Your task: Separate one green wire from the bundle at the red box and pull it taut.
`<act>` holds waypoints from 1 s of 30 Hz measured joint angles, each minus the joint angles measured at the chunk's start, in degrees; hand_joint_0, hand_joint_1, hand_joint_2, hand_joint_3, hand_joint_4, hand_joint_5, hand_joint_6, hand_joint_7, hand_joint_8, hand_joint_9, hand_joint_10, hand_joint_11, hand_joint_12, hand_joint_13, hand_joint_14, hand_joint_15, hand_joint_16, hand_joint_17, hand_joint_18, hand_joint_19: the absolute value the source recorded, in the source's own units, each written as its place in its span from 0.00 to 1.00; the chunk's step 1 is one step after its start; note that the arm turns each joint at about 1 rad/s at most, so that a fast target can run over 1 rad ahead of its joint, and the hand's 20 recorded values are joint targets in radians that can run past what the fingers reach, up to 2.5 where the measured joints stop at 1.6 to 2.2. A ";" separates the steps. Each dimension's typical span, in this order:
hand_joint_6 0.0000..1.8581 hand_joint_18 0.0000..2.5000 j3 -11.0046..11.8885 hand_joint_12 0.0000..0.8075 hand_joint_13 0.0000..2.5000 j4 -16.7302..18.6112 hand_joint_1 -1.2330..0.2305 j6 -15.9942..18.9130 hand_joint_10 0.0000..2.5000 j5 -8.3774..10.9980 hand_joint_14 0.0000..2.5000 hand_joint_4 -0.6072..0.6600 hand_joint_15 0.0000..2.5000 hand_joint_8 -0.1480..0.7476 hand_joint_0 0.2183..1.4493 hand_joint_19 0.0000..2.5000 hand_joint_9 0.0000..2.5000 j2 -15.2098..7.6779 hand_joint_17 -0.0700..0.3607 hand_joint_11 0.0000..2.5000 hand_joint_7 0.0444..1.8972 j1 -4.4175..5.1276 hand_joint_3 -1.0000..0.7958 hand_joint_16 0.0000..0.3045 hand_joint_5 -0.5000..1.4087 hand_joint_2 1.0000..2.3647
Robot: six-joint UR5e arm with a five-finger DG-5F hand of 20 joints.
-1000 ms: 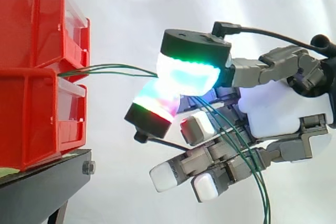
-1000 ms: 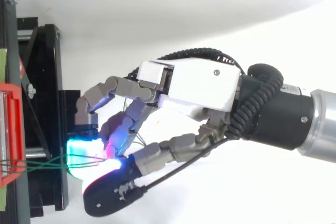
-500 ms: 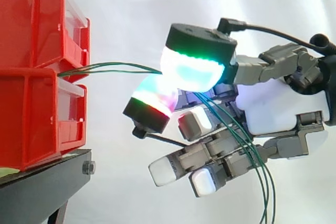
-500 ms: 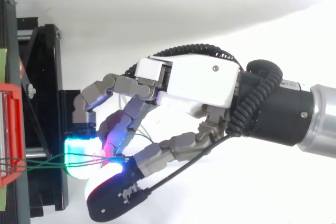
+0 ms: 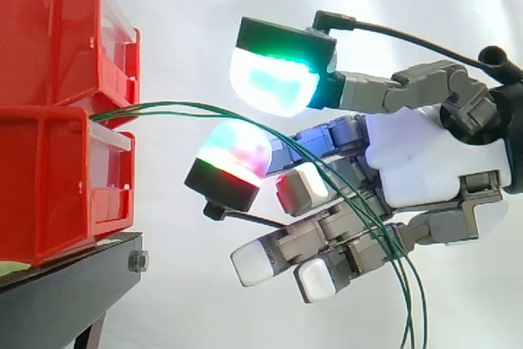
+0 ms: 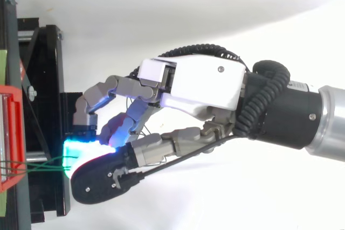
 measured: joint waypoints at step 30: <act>0.48 0.31 0.02 0.40 0.31 0.04 0.21 0.18 0.01 -0.25 0.01 0.48 0.18 0.45 0.38 0.25 0.43 0.03 0.43 0.30 0.49 -0.40 0.34 0.17 0.18 0.01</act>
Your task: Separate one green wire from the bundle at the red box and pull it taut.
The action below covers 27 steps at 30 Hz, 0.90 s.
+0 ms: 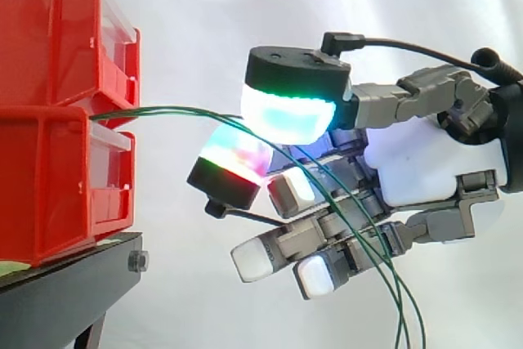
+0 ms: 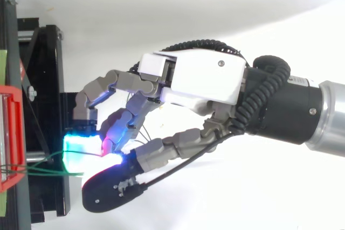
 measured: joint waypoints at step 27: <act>0.49 0.31 2.44 0.39 0.31 -3.69 0.22 0.35 0.01 -1.44 0.01 0.51 0.18 0.44 0.37 0.26 0.43 0.08 0.43 0.30 0.45 -0.96 0.31 0.17 0.18 0.00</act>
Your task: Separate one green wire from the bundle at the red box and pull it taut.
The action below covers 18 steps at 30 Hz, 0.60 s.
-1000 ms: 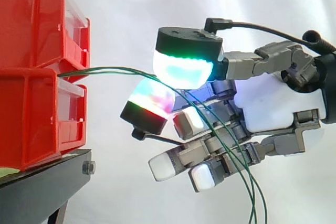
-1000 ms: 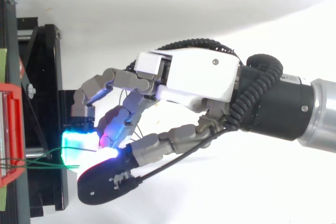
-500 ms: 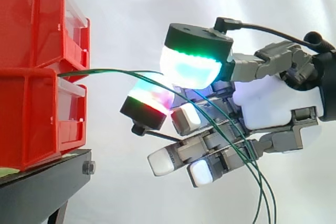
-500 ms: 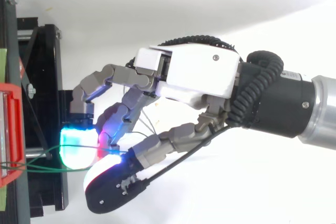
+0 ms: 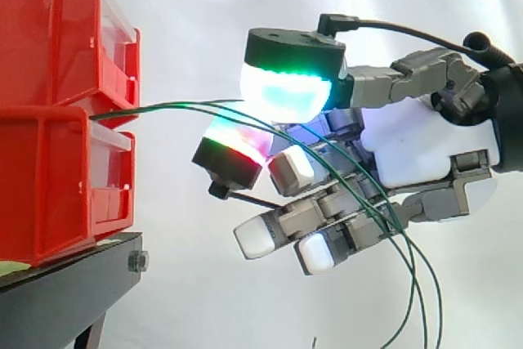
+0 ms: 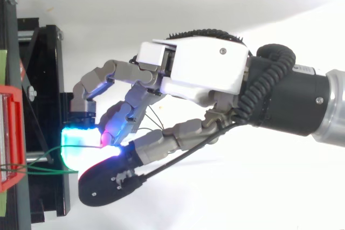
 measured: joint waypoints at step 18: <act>0.46 0.30 0.61 0.40 0.32 -2.96 0.45 -0.10 0.01 -1.53 0.01 0.54 0.19 0.46 0.28 0.27 0.47 0.46 0.43 0.31 0.48 -0.78 0.32 0.17 0.19 0.01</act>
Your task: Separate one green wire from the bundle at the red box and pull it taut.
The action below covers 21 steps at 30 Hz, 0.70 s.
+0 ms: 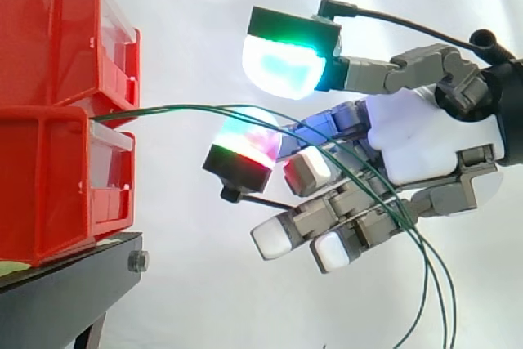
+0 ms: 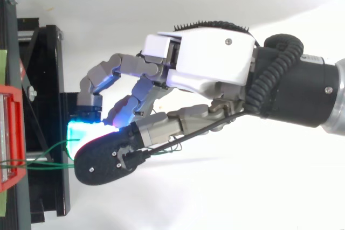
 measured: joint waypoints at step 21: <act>0.48 0.30 0.11 0.41 0.32 -0.07 0.48 -1.11 0.01 0.30 0.01 0.55 0.19 0.47 0.26 0.27 0.46 0.59 0.45 0.30 0.48 -0.42 0.33 0.18 0.19 0.01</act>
